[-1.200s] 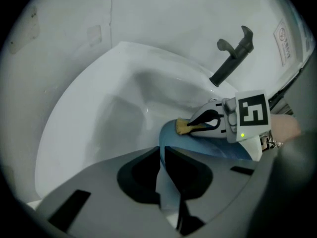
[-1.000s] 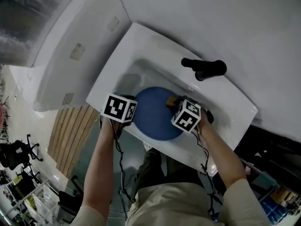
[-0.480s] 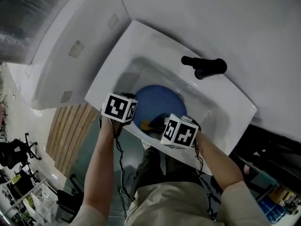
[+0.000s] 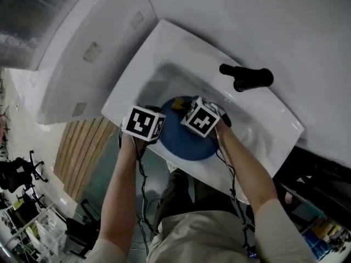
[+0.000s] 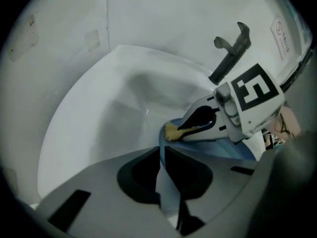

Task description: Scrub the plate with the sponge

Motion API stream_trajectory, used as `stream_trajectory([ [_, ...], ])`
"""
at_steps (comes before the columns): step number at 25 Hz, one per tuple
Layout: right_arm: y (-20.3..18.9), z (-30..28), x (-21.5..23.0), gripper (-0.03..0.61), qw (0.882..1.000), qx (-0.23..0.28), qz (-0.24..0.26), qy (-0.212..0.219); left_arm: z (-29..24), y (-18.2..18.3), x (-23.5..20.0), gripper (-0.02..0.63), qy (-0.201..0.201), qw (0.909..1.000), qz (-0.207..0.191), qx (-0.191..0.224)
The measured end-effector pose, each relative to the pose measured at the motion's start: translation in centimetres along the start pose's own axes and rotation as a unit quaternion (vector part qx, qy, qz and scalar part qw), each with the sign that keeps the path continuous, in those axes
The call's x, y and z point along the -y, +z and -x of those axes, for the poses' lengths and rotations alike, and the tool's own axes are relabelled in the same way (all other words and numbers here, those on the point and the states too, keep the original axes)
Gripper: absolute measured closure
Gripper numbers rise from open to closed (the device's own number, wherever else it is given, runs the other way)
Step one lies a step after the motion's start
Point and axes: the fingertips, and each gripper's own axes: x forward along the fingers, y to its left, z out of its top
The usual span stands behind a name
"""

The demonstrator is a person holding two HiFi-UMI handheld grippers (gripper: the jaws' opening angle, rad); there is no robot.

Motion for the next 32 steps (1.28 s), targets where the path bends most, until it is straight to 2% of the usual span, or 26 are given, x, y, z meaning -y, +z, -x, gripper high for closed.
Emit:
stream_trajectory([
  [3,-3.2,0.7,1.7,0.511,0.998,-0.058,0.001,-0.040,0.0,0.0,-0.2,0.577,0.002,1.0000,-0.002,0.001],
  [5,-6.1,1.9,2.1,0.511,0.994,-0.095,0.003,-0.052,0.0,-0.1,-0.1,0.577,-0.002,1.0000,-0.003,-0.002],
  [8,-9.2,3.9,1.2,0.511,0.992,-0.121,0.015,-0.041,-0.2,-0.2,0.2,0.576,-0.008,0.9998,-0.011,-0.012],
  [11,-10.6,5.8,-0.9,0.509,0.989,-0.136,0.043,-0.025,-0.4,-0.2,0.0,0.578,0.004,0.9996,-0.022,-0.018],
  [13,-11.1,7.2,-3.2,0.509,0.988,-0.146,0.053,0.002,-0.5,-0.2,0.0,0.578,0.011,0.9995,-0.023,-0.018],
  [15,-10.7,8.5,-6.1,0.509,0.987,-0.139,0.055,0.052,-0.5,0.0,0.1,0.578,0.013,0.9995,-0.026,-0.015],
  [19,-6.7,10.1,-12.3,0.509,0.982,-0.070,0.056,0.164,-0.5,-0.1,0.0,0.578,0.012,0.9996,-0.021,-0.014],
  [22,-3.2,9.0,-14.4,0.511,0.979,-0.019,0.065,0.193,-0.4,0.0,-0.1,0.578,0.011,0.9997,-0.018,-0.010],
  [25,-0.5,7.0,-13.4,0.509,0.980,0.024,0.075,0.183,-0.3,0.1,0.0,0.577,0.001,1.0000,-0.007,-0.002],
  [28,1.4,5.1,-10.8,0.509,0.985,0.063,0.043,0.156,-0.2,0.2,0.1,0.577,-0.004,1.0000,-0.003,0.001],
  [30,1.3,3.9,-8.0,0.509,0.992,0.058,0.027,0.107,-0.1,0.3,0.2,0.577,-0.003,1.0000,-0.004,0.001],
  [32,-0.2,2.9,-5.0,0.509,0.998,0.023,0.033,0.042,-0.1,0.3,0.2,0.577,0.002,1.0000,-0.007,0.002],
])
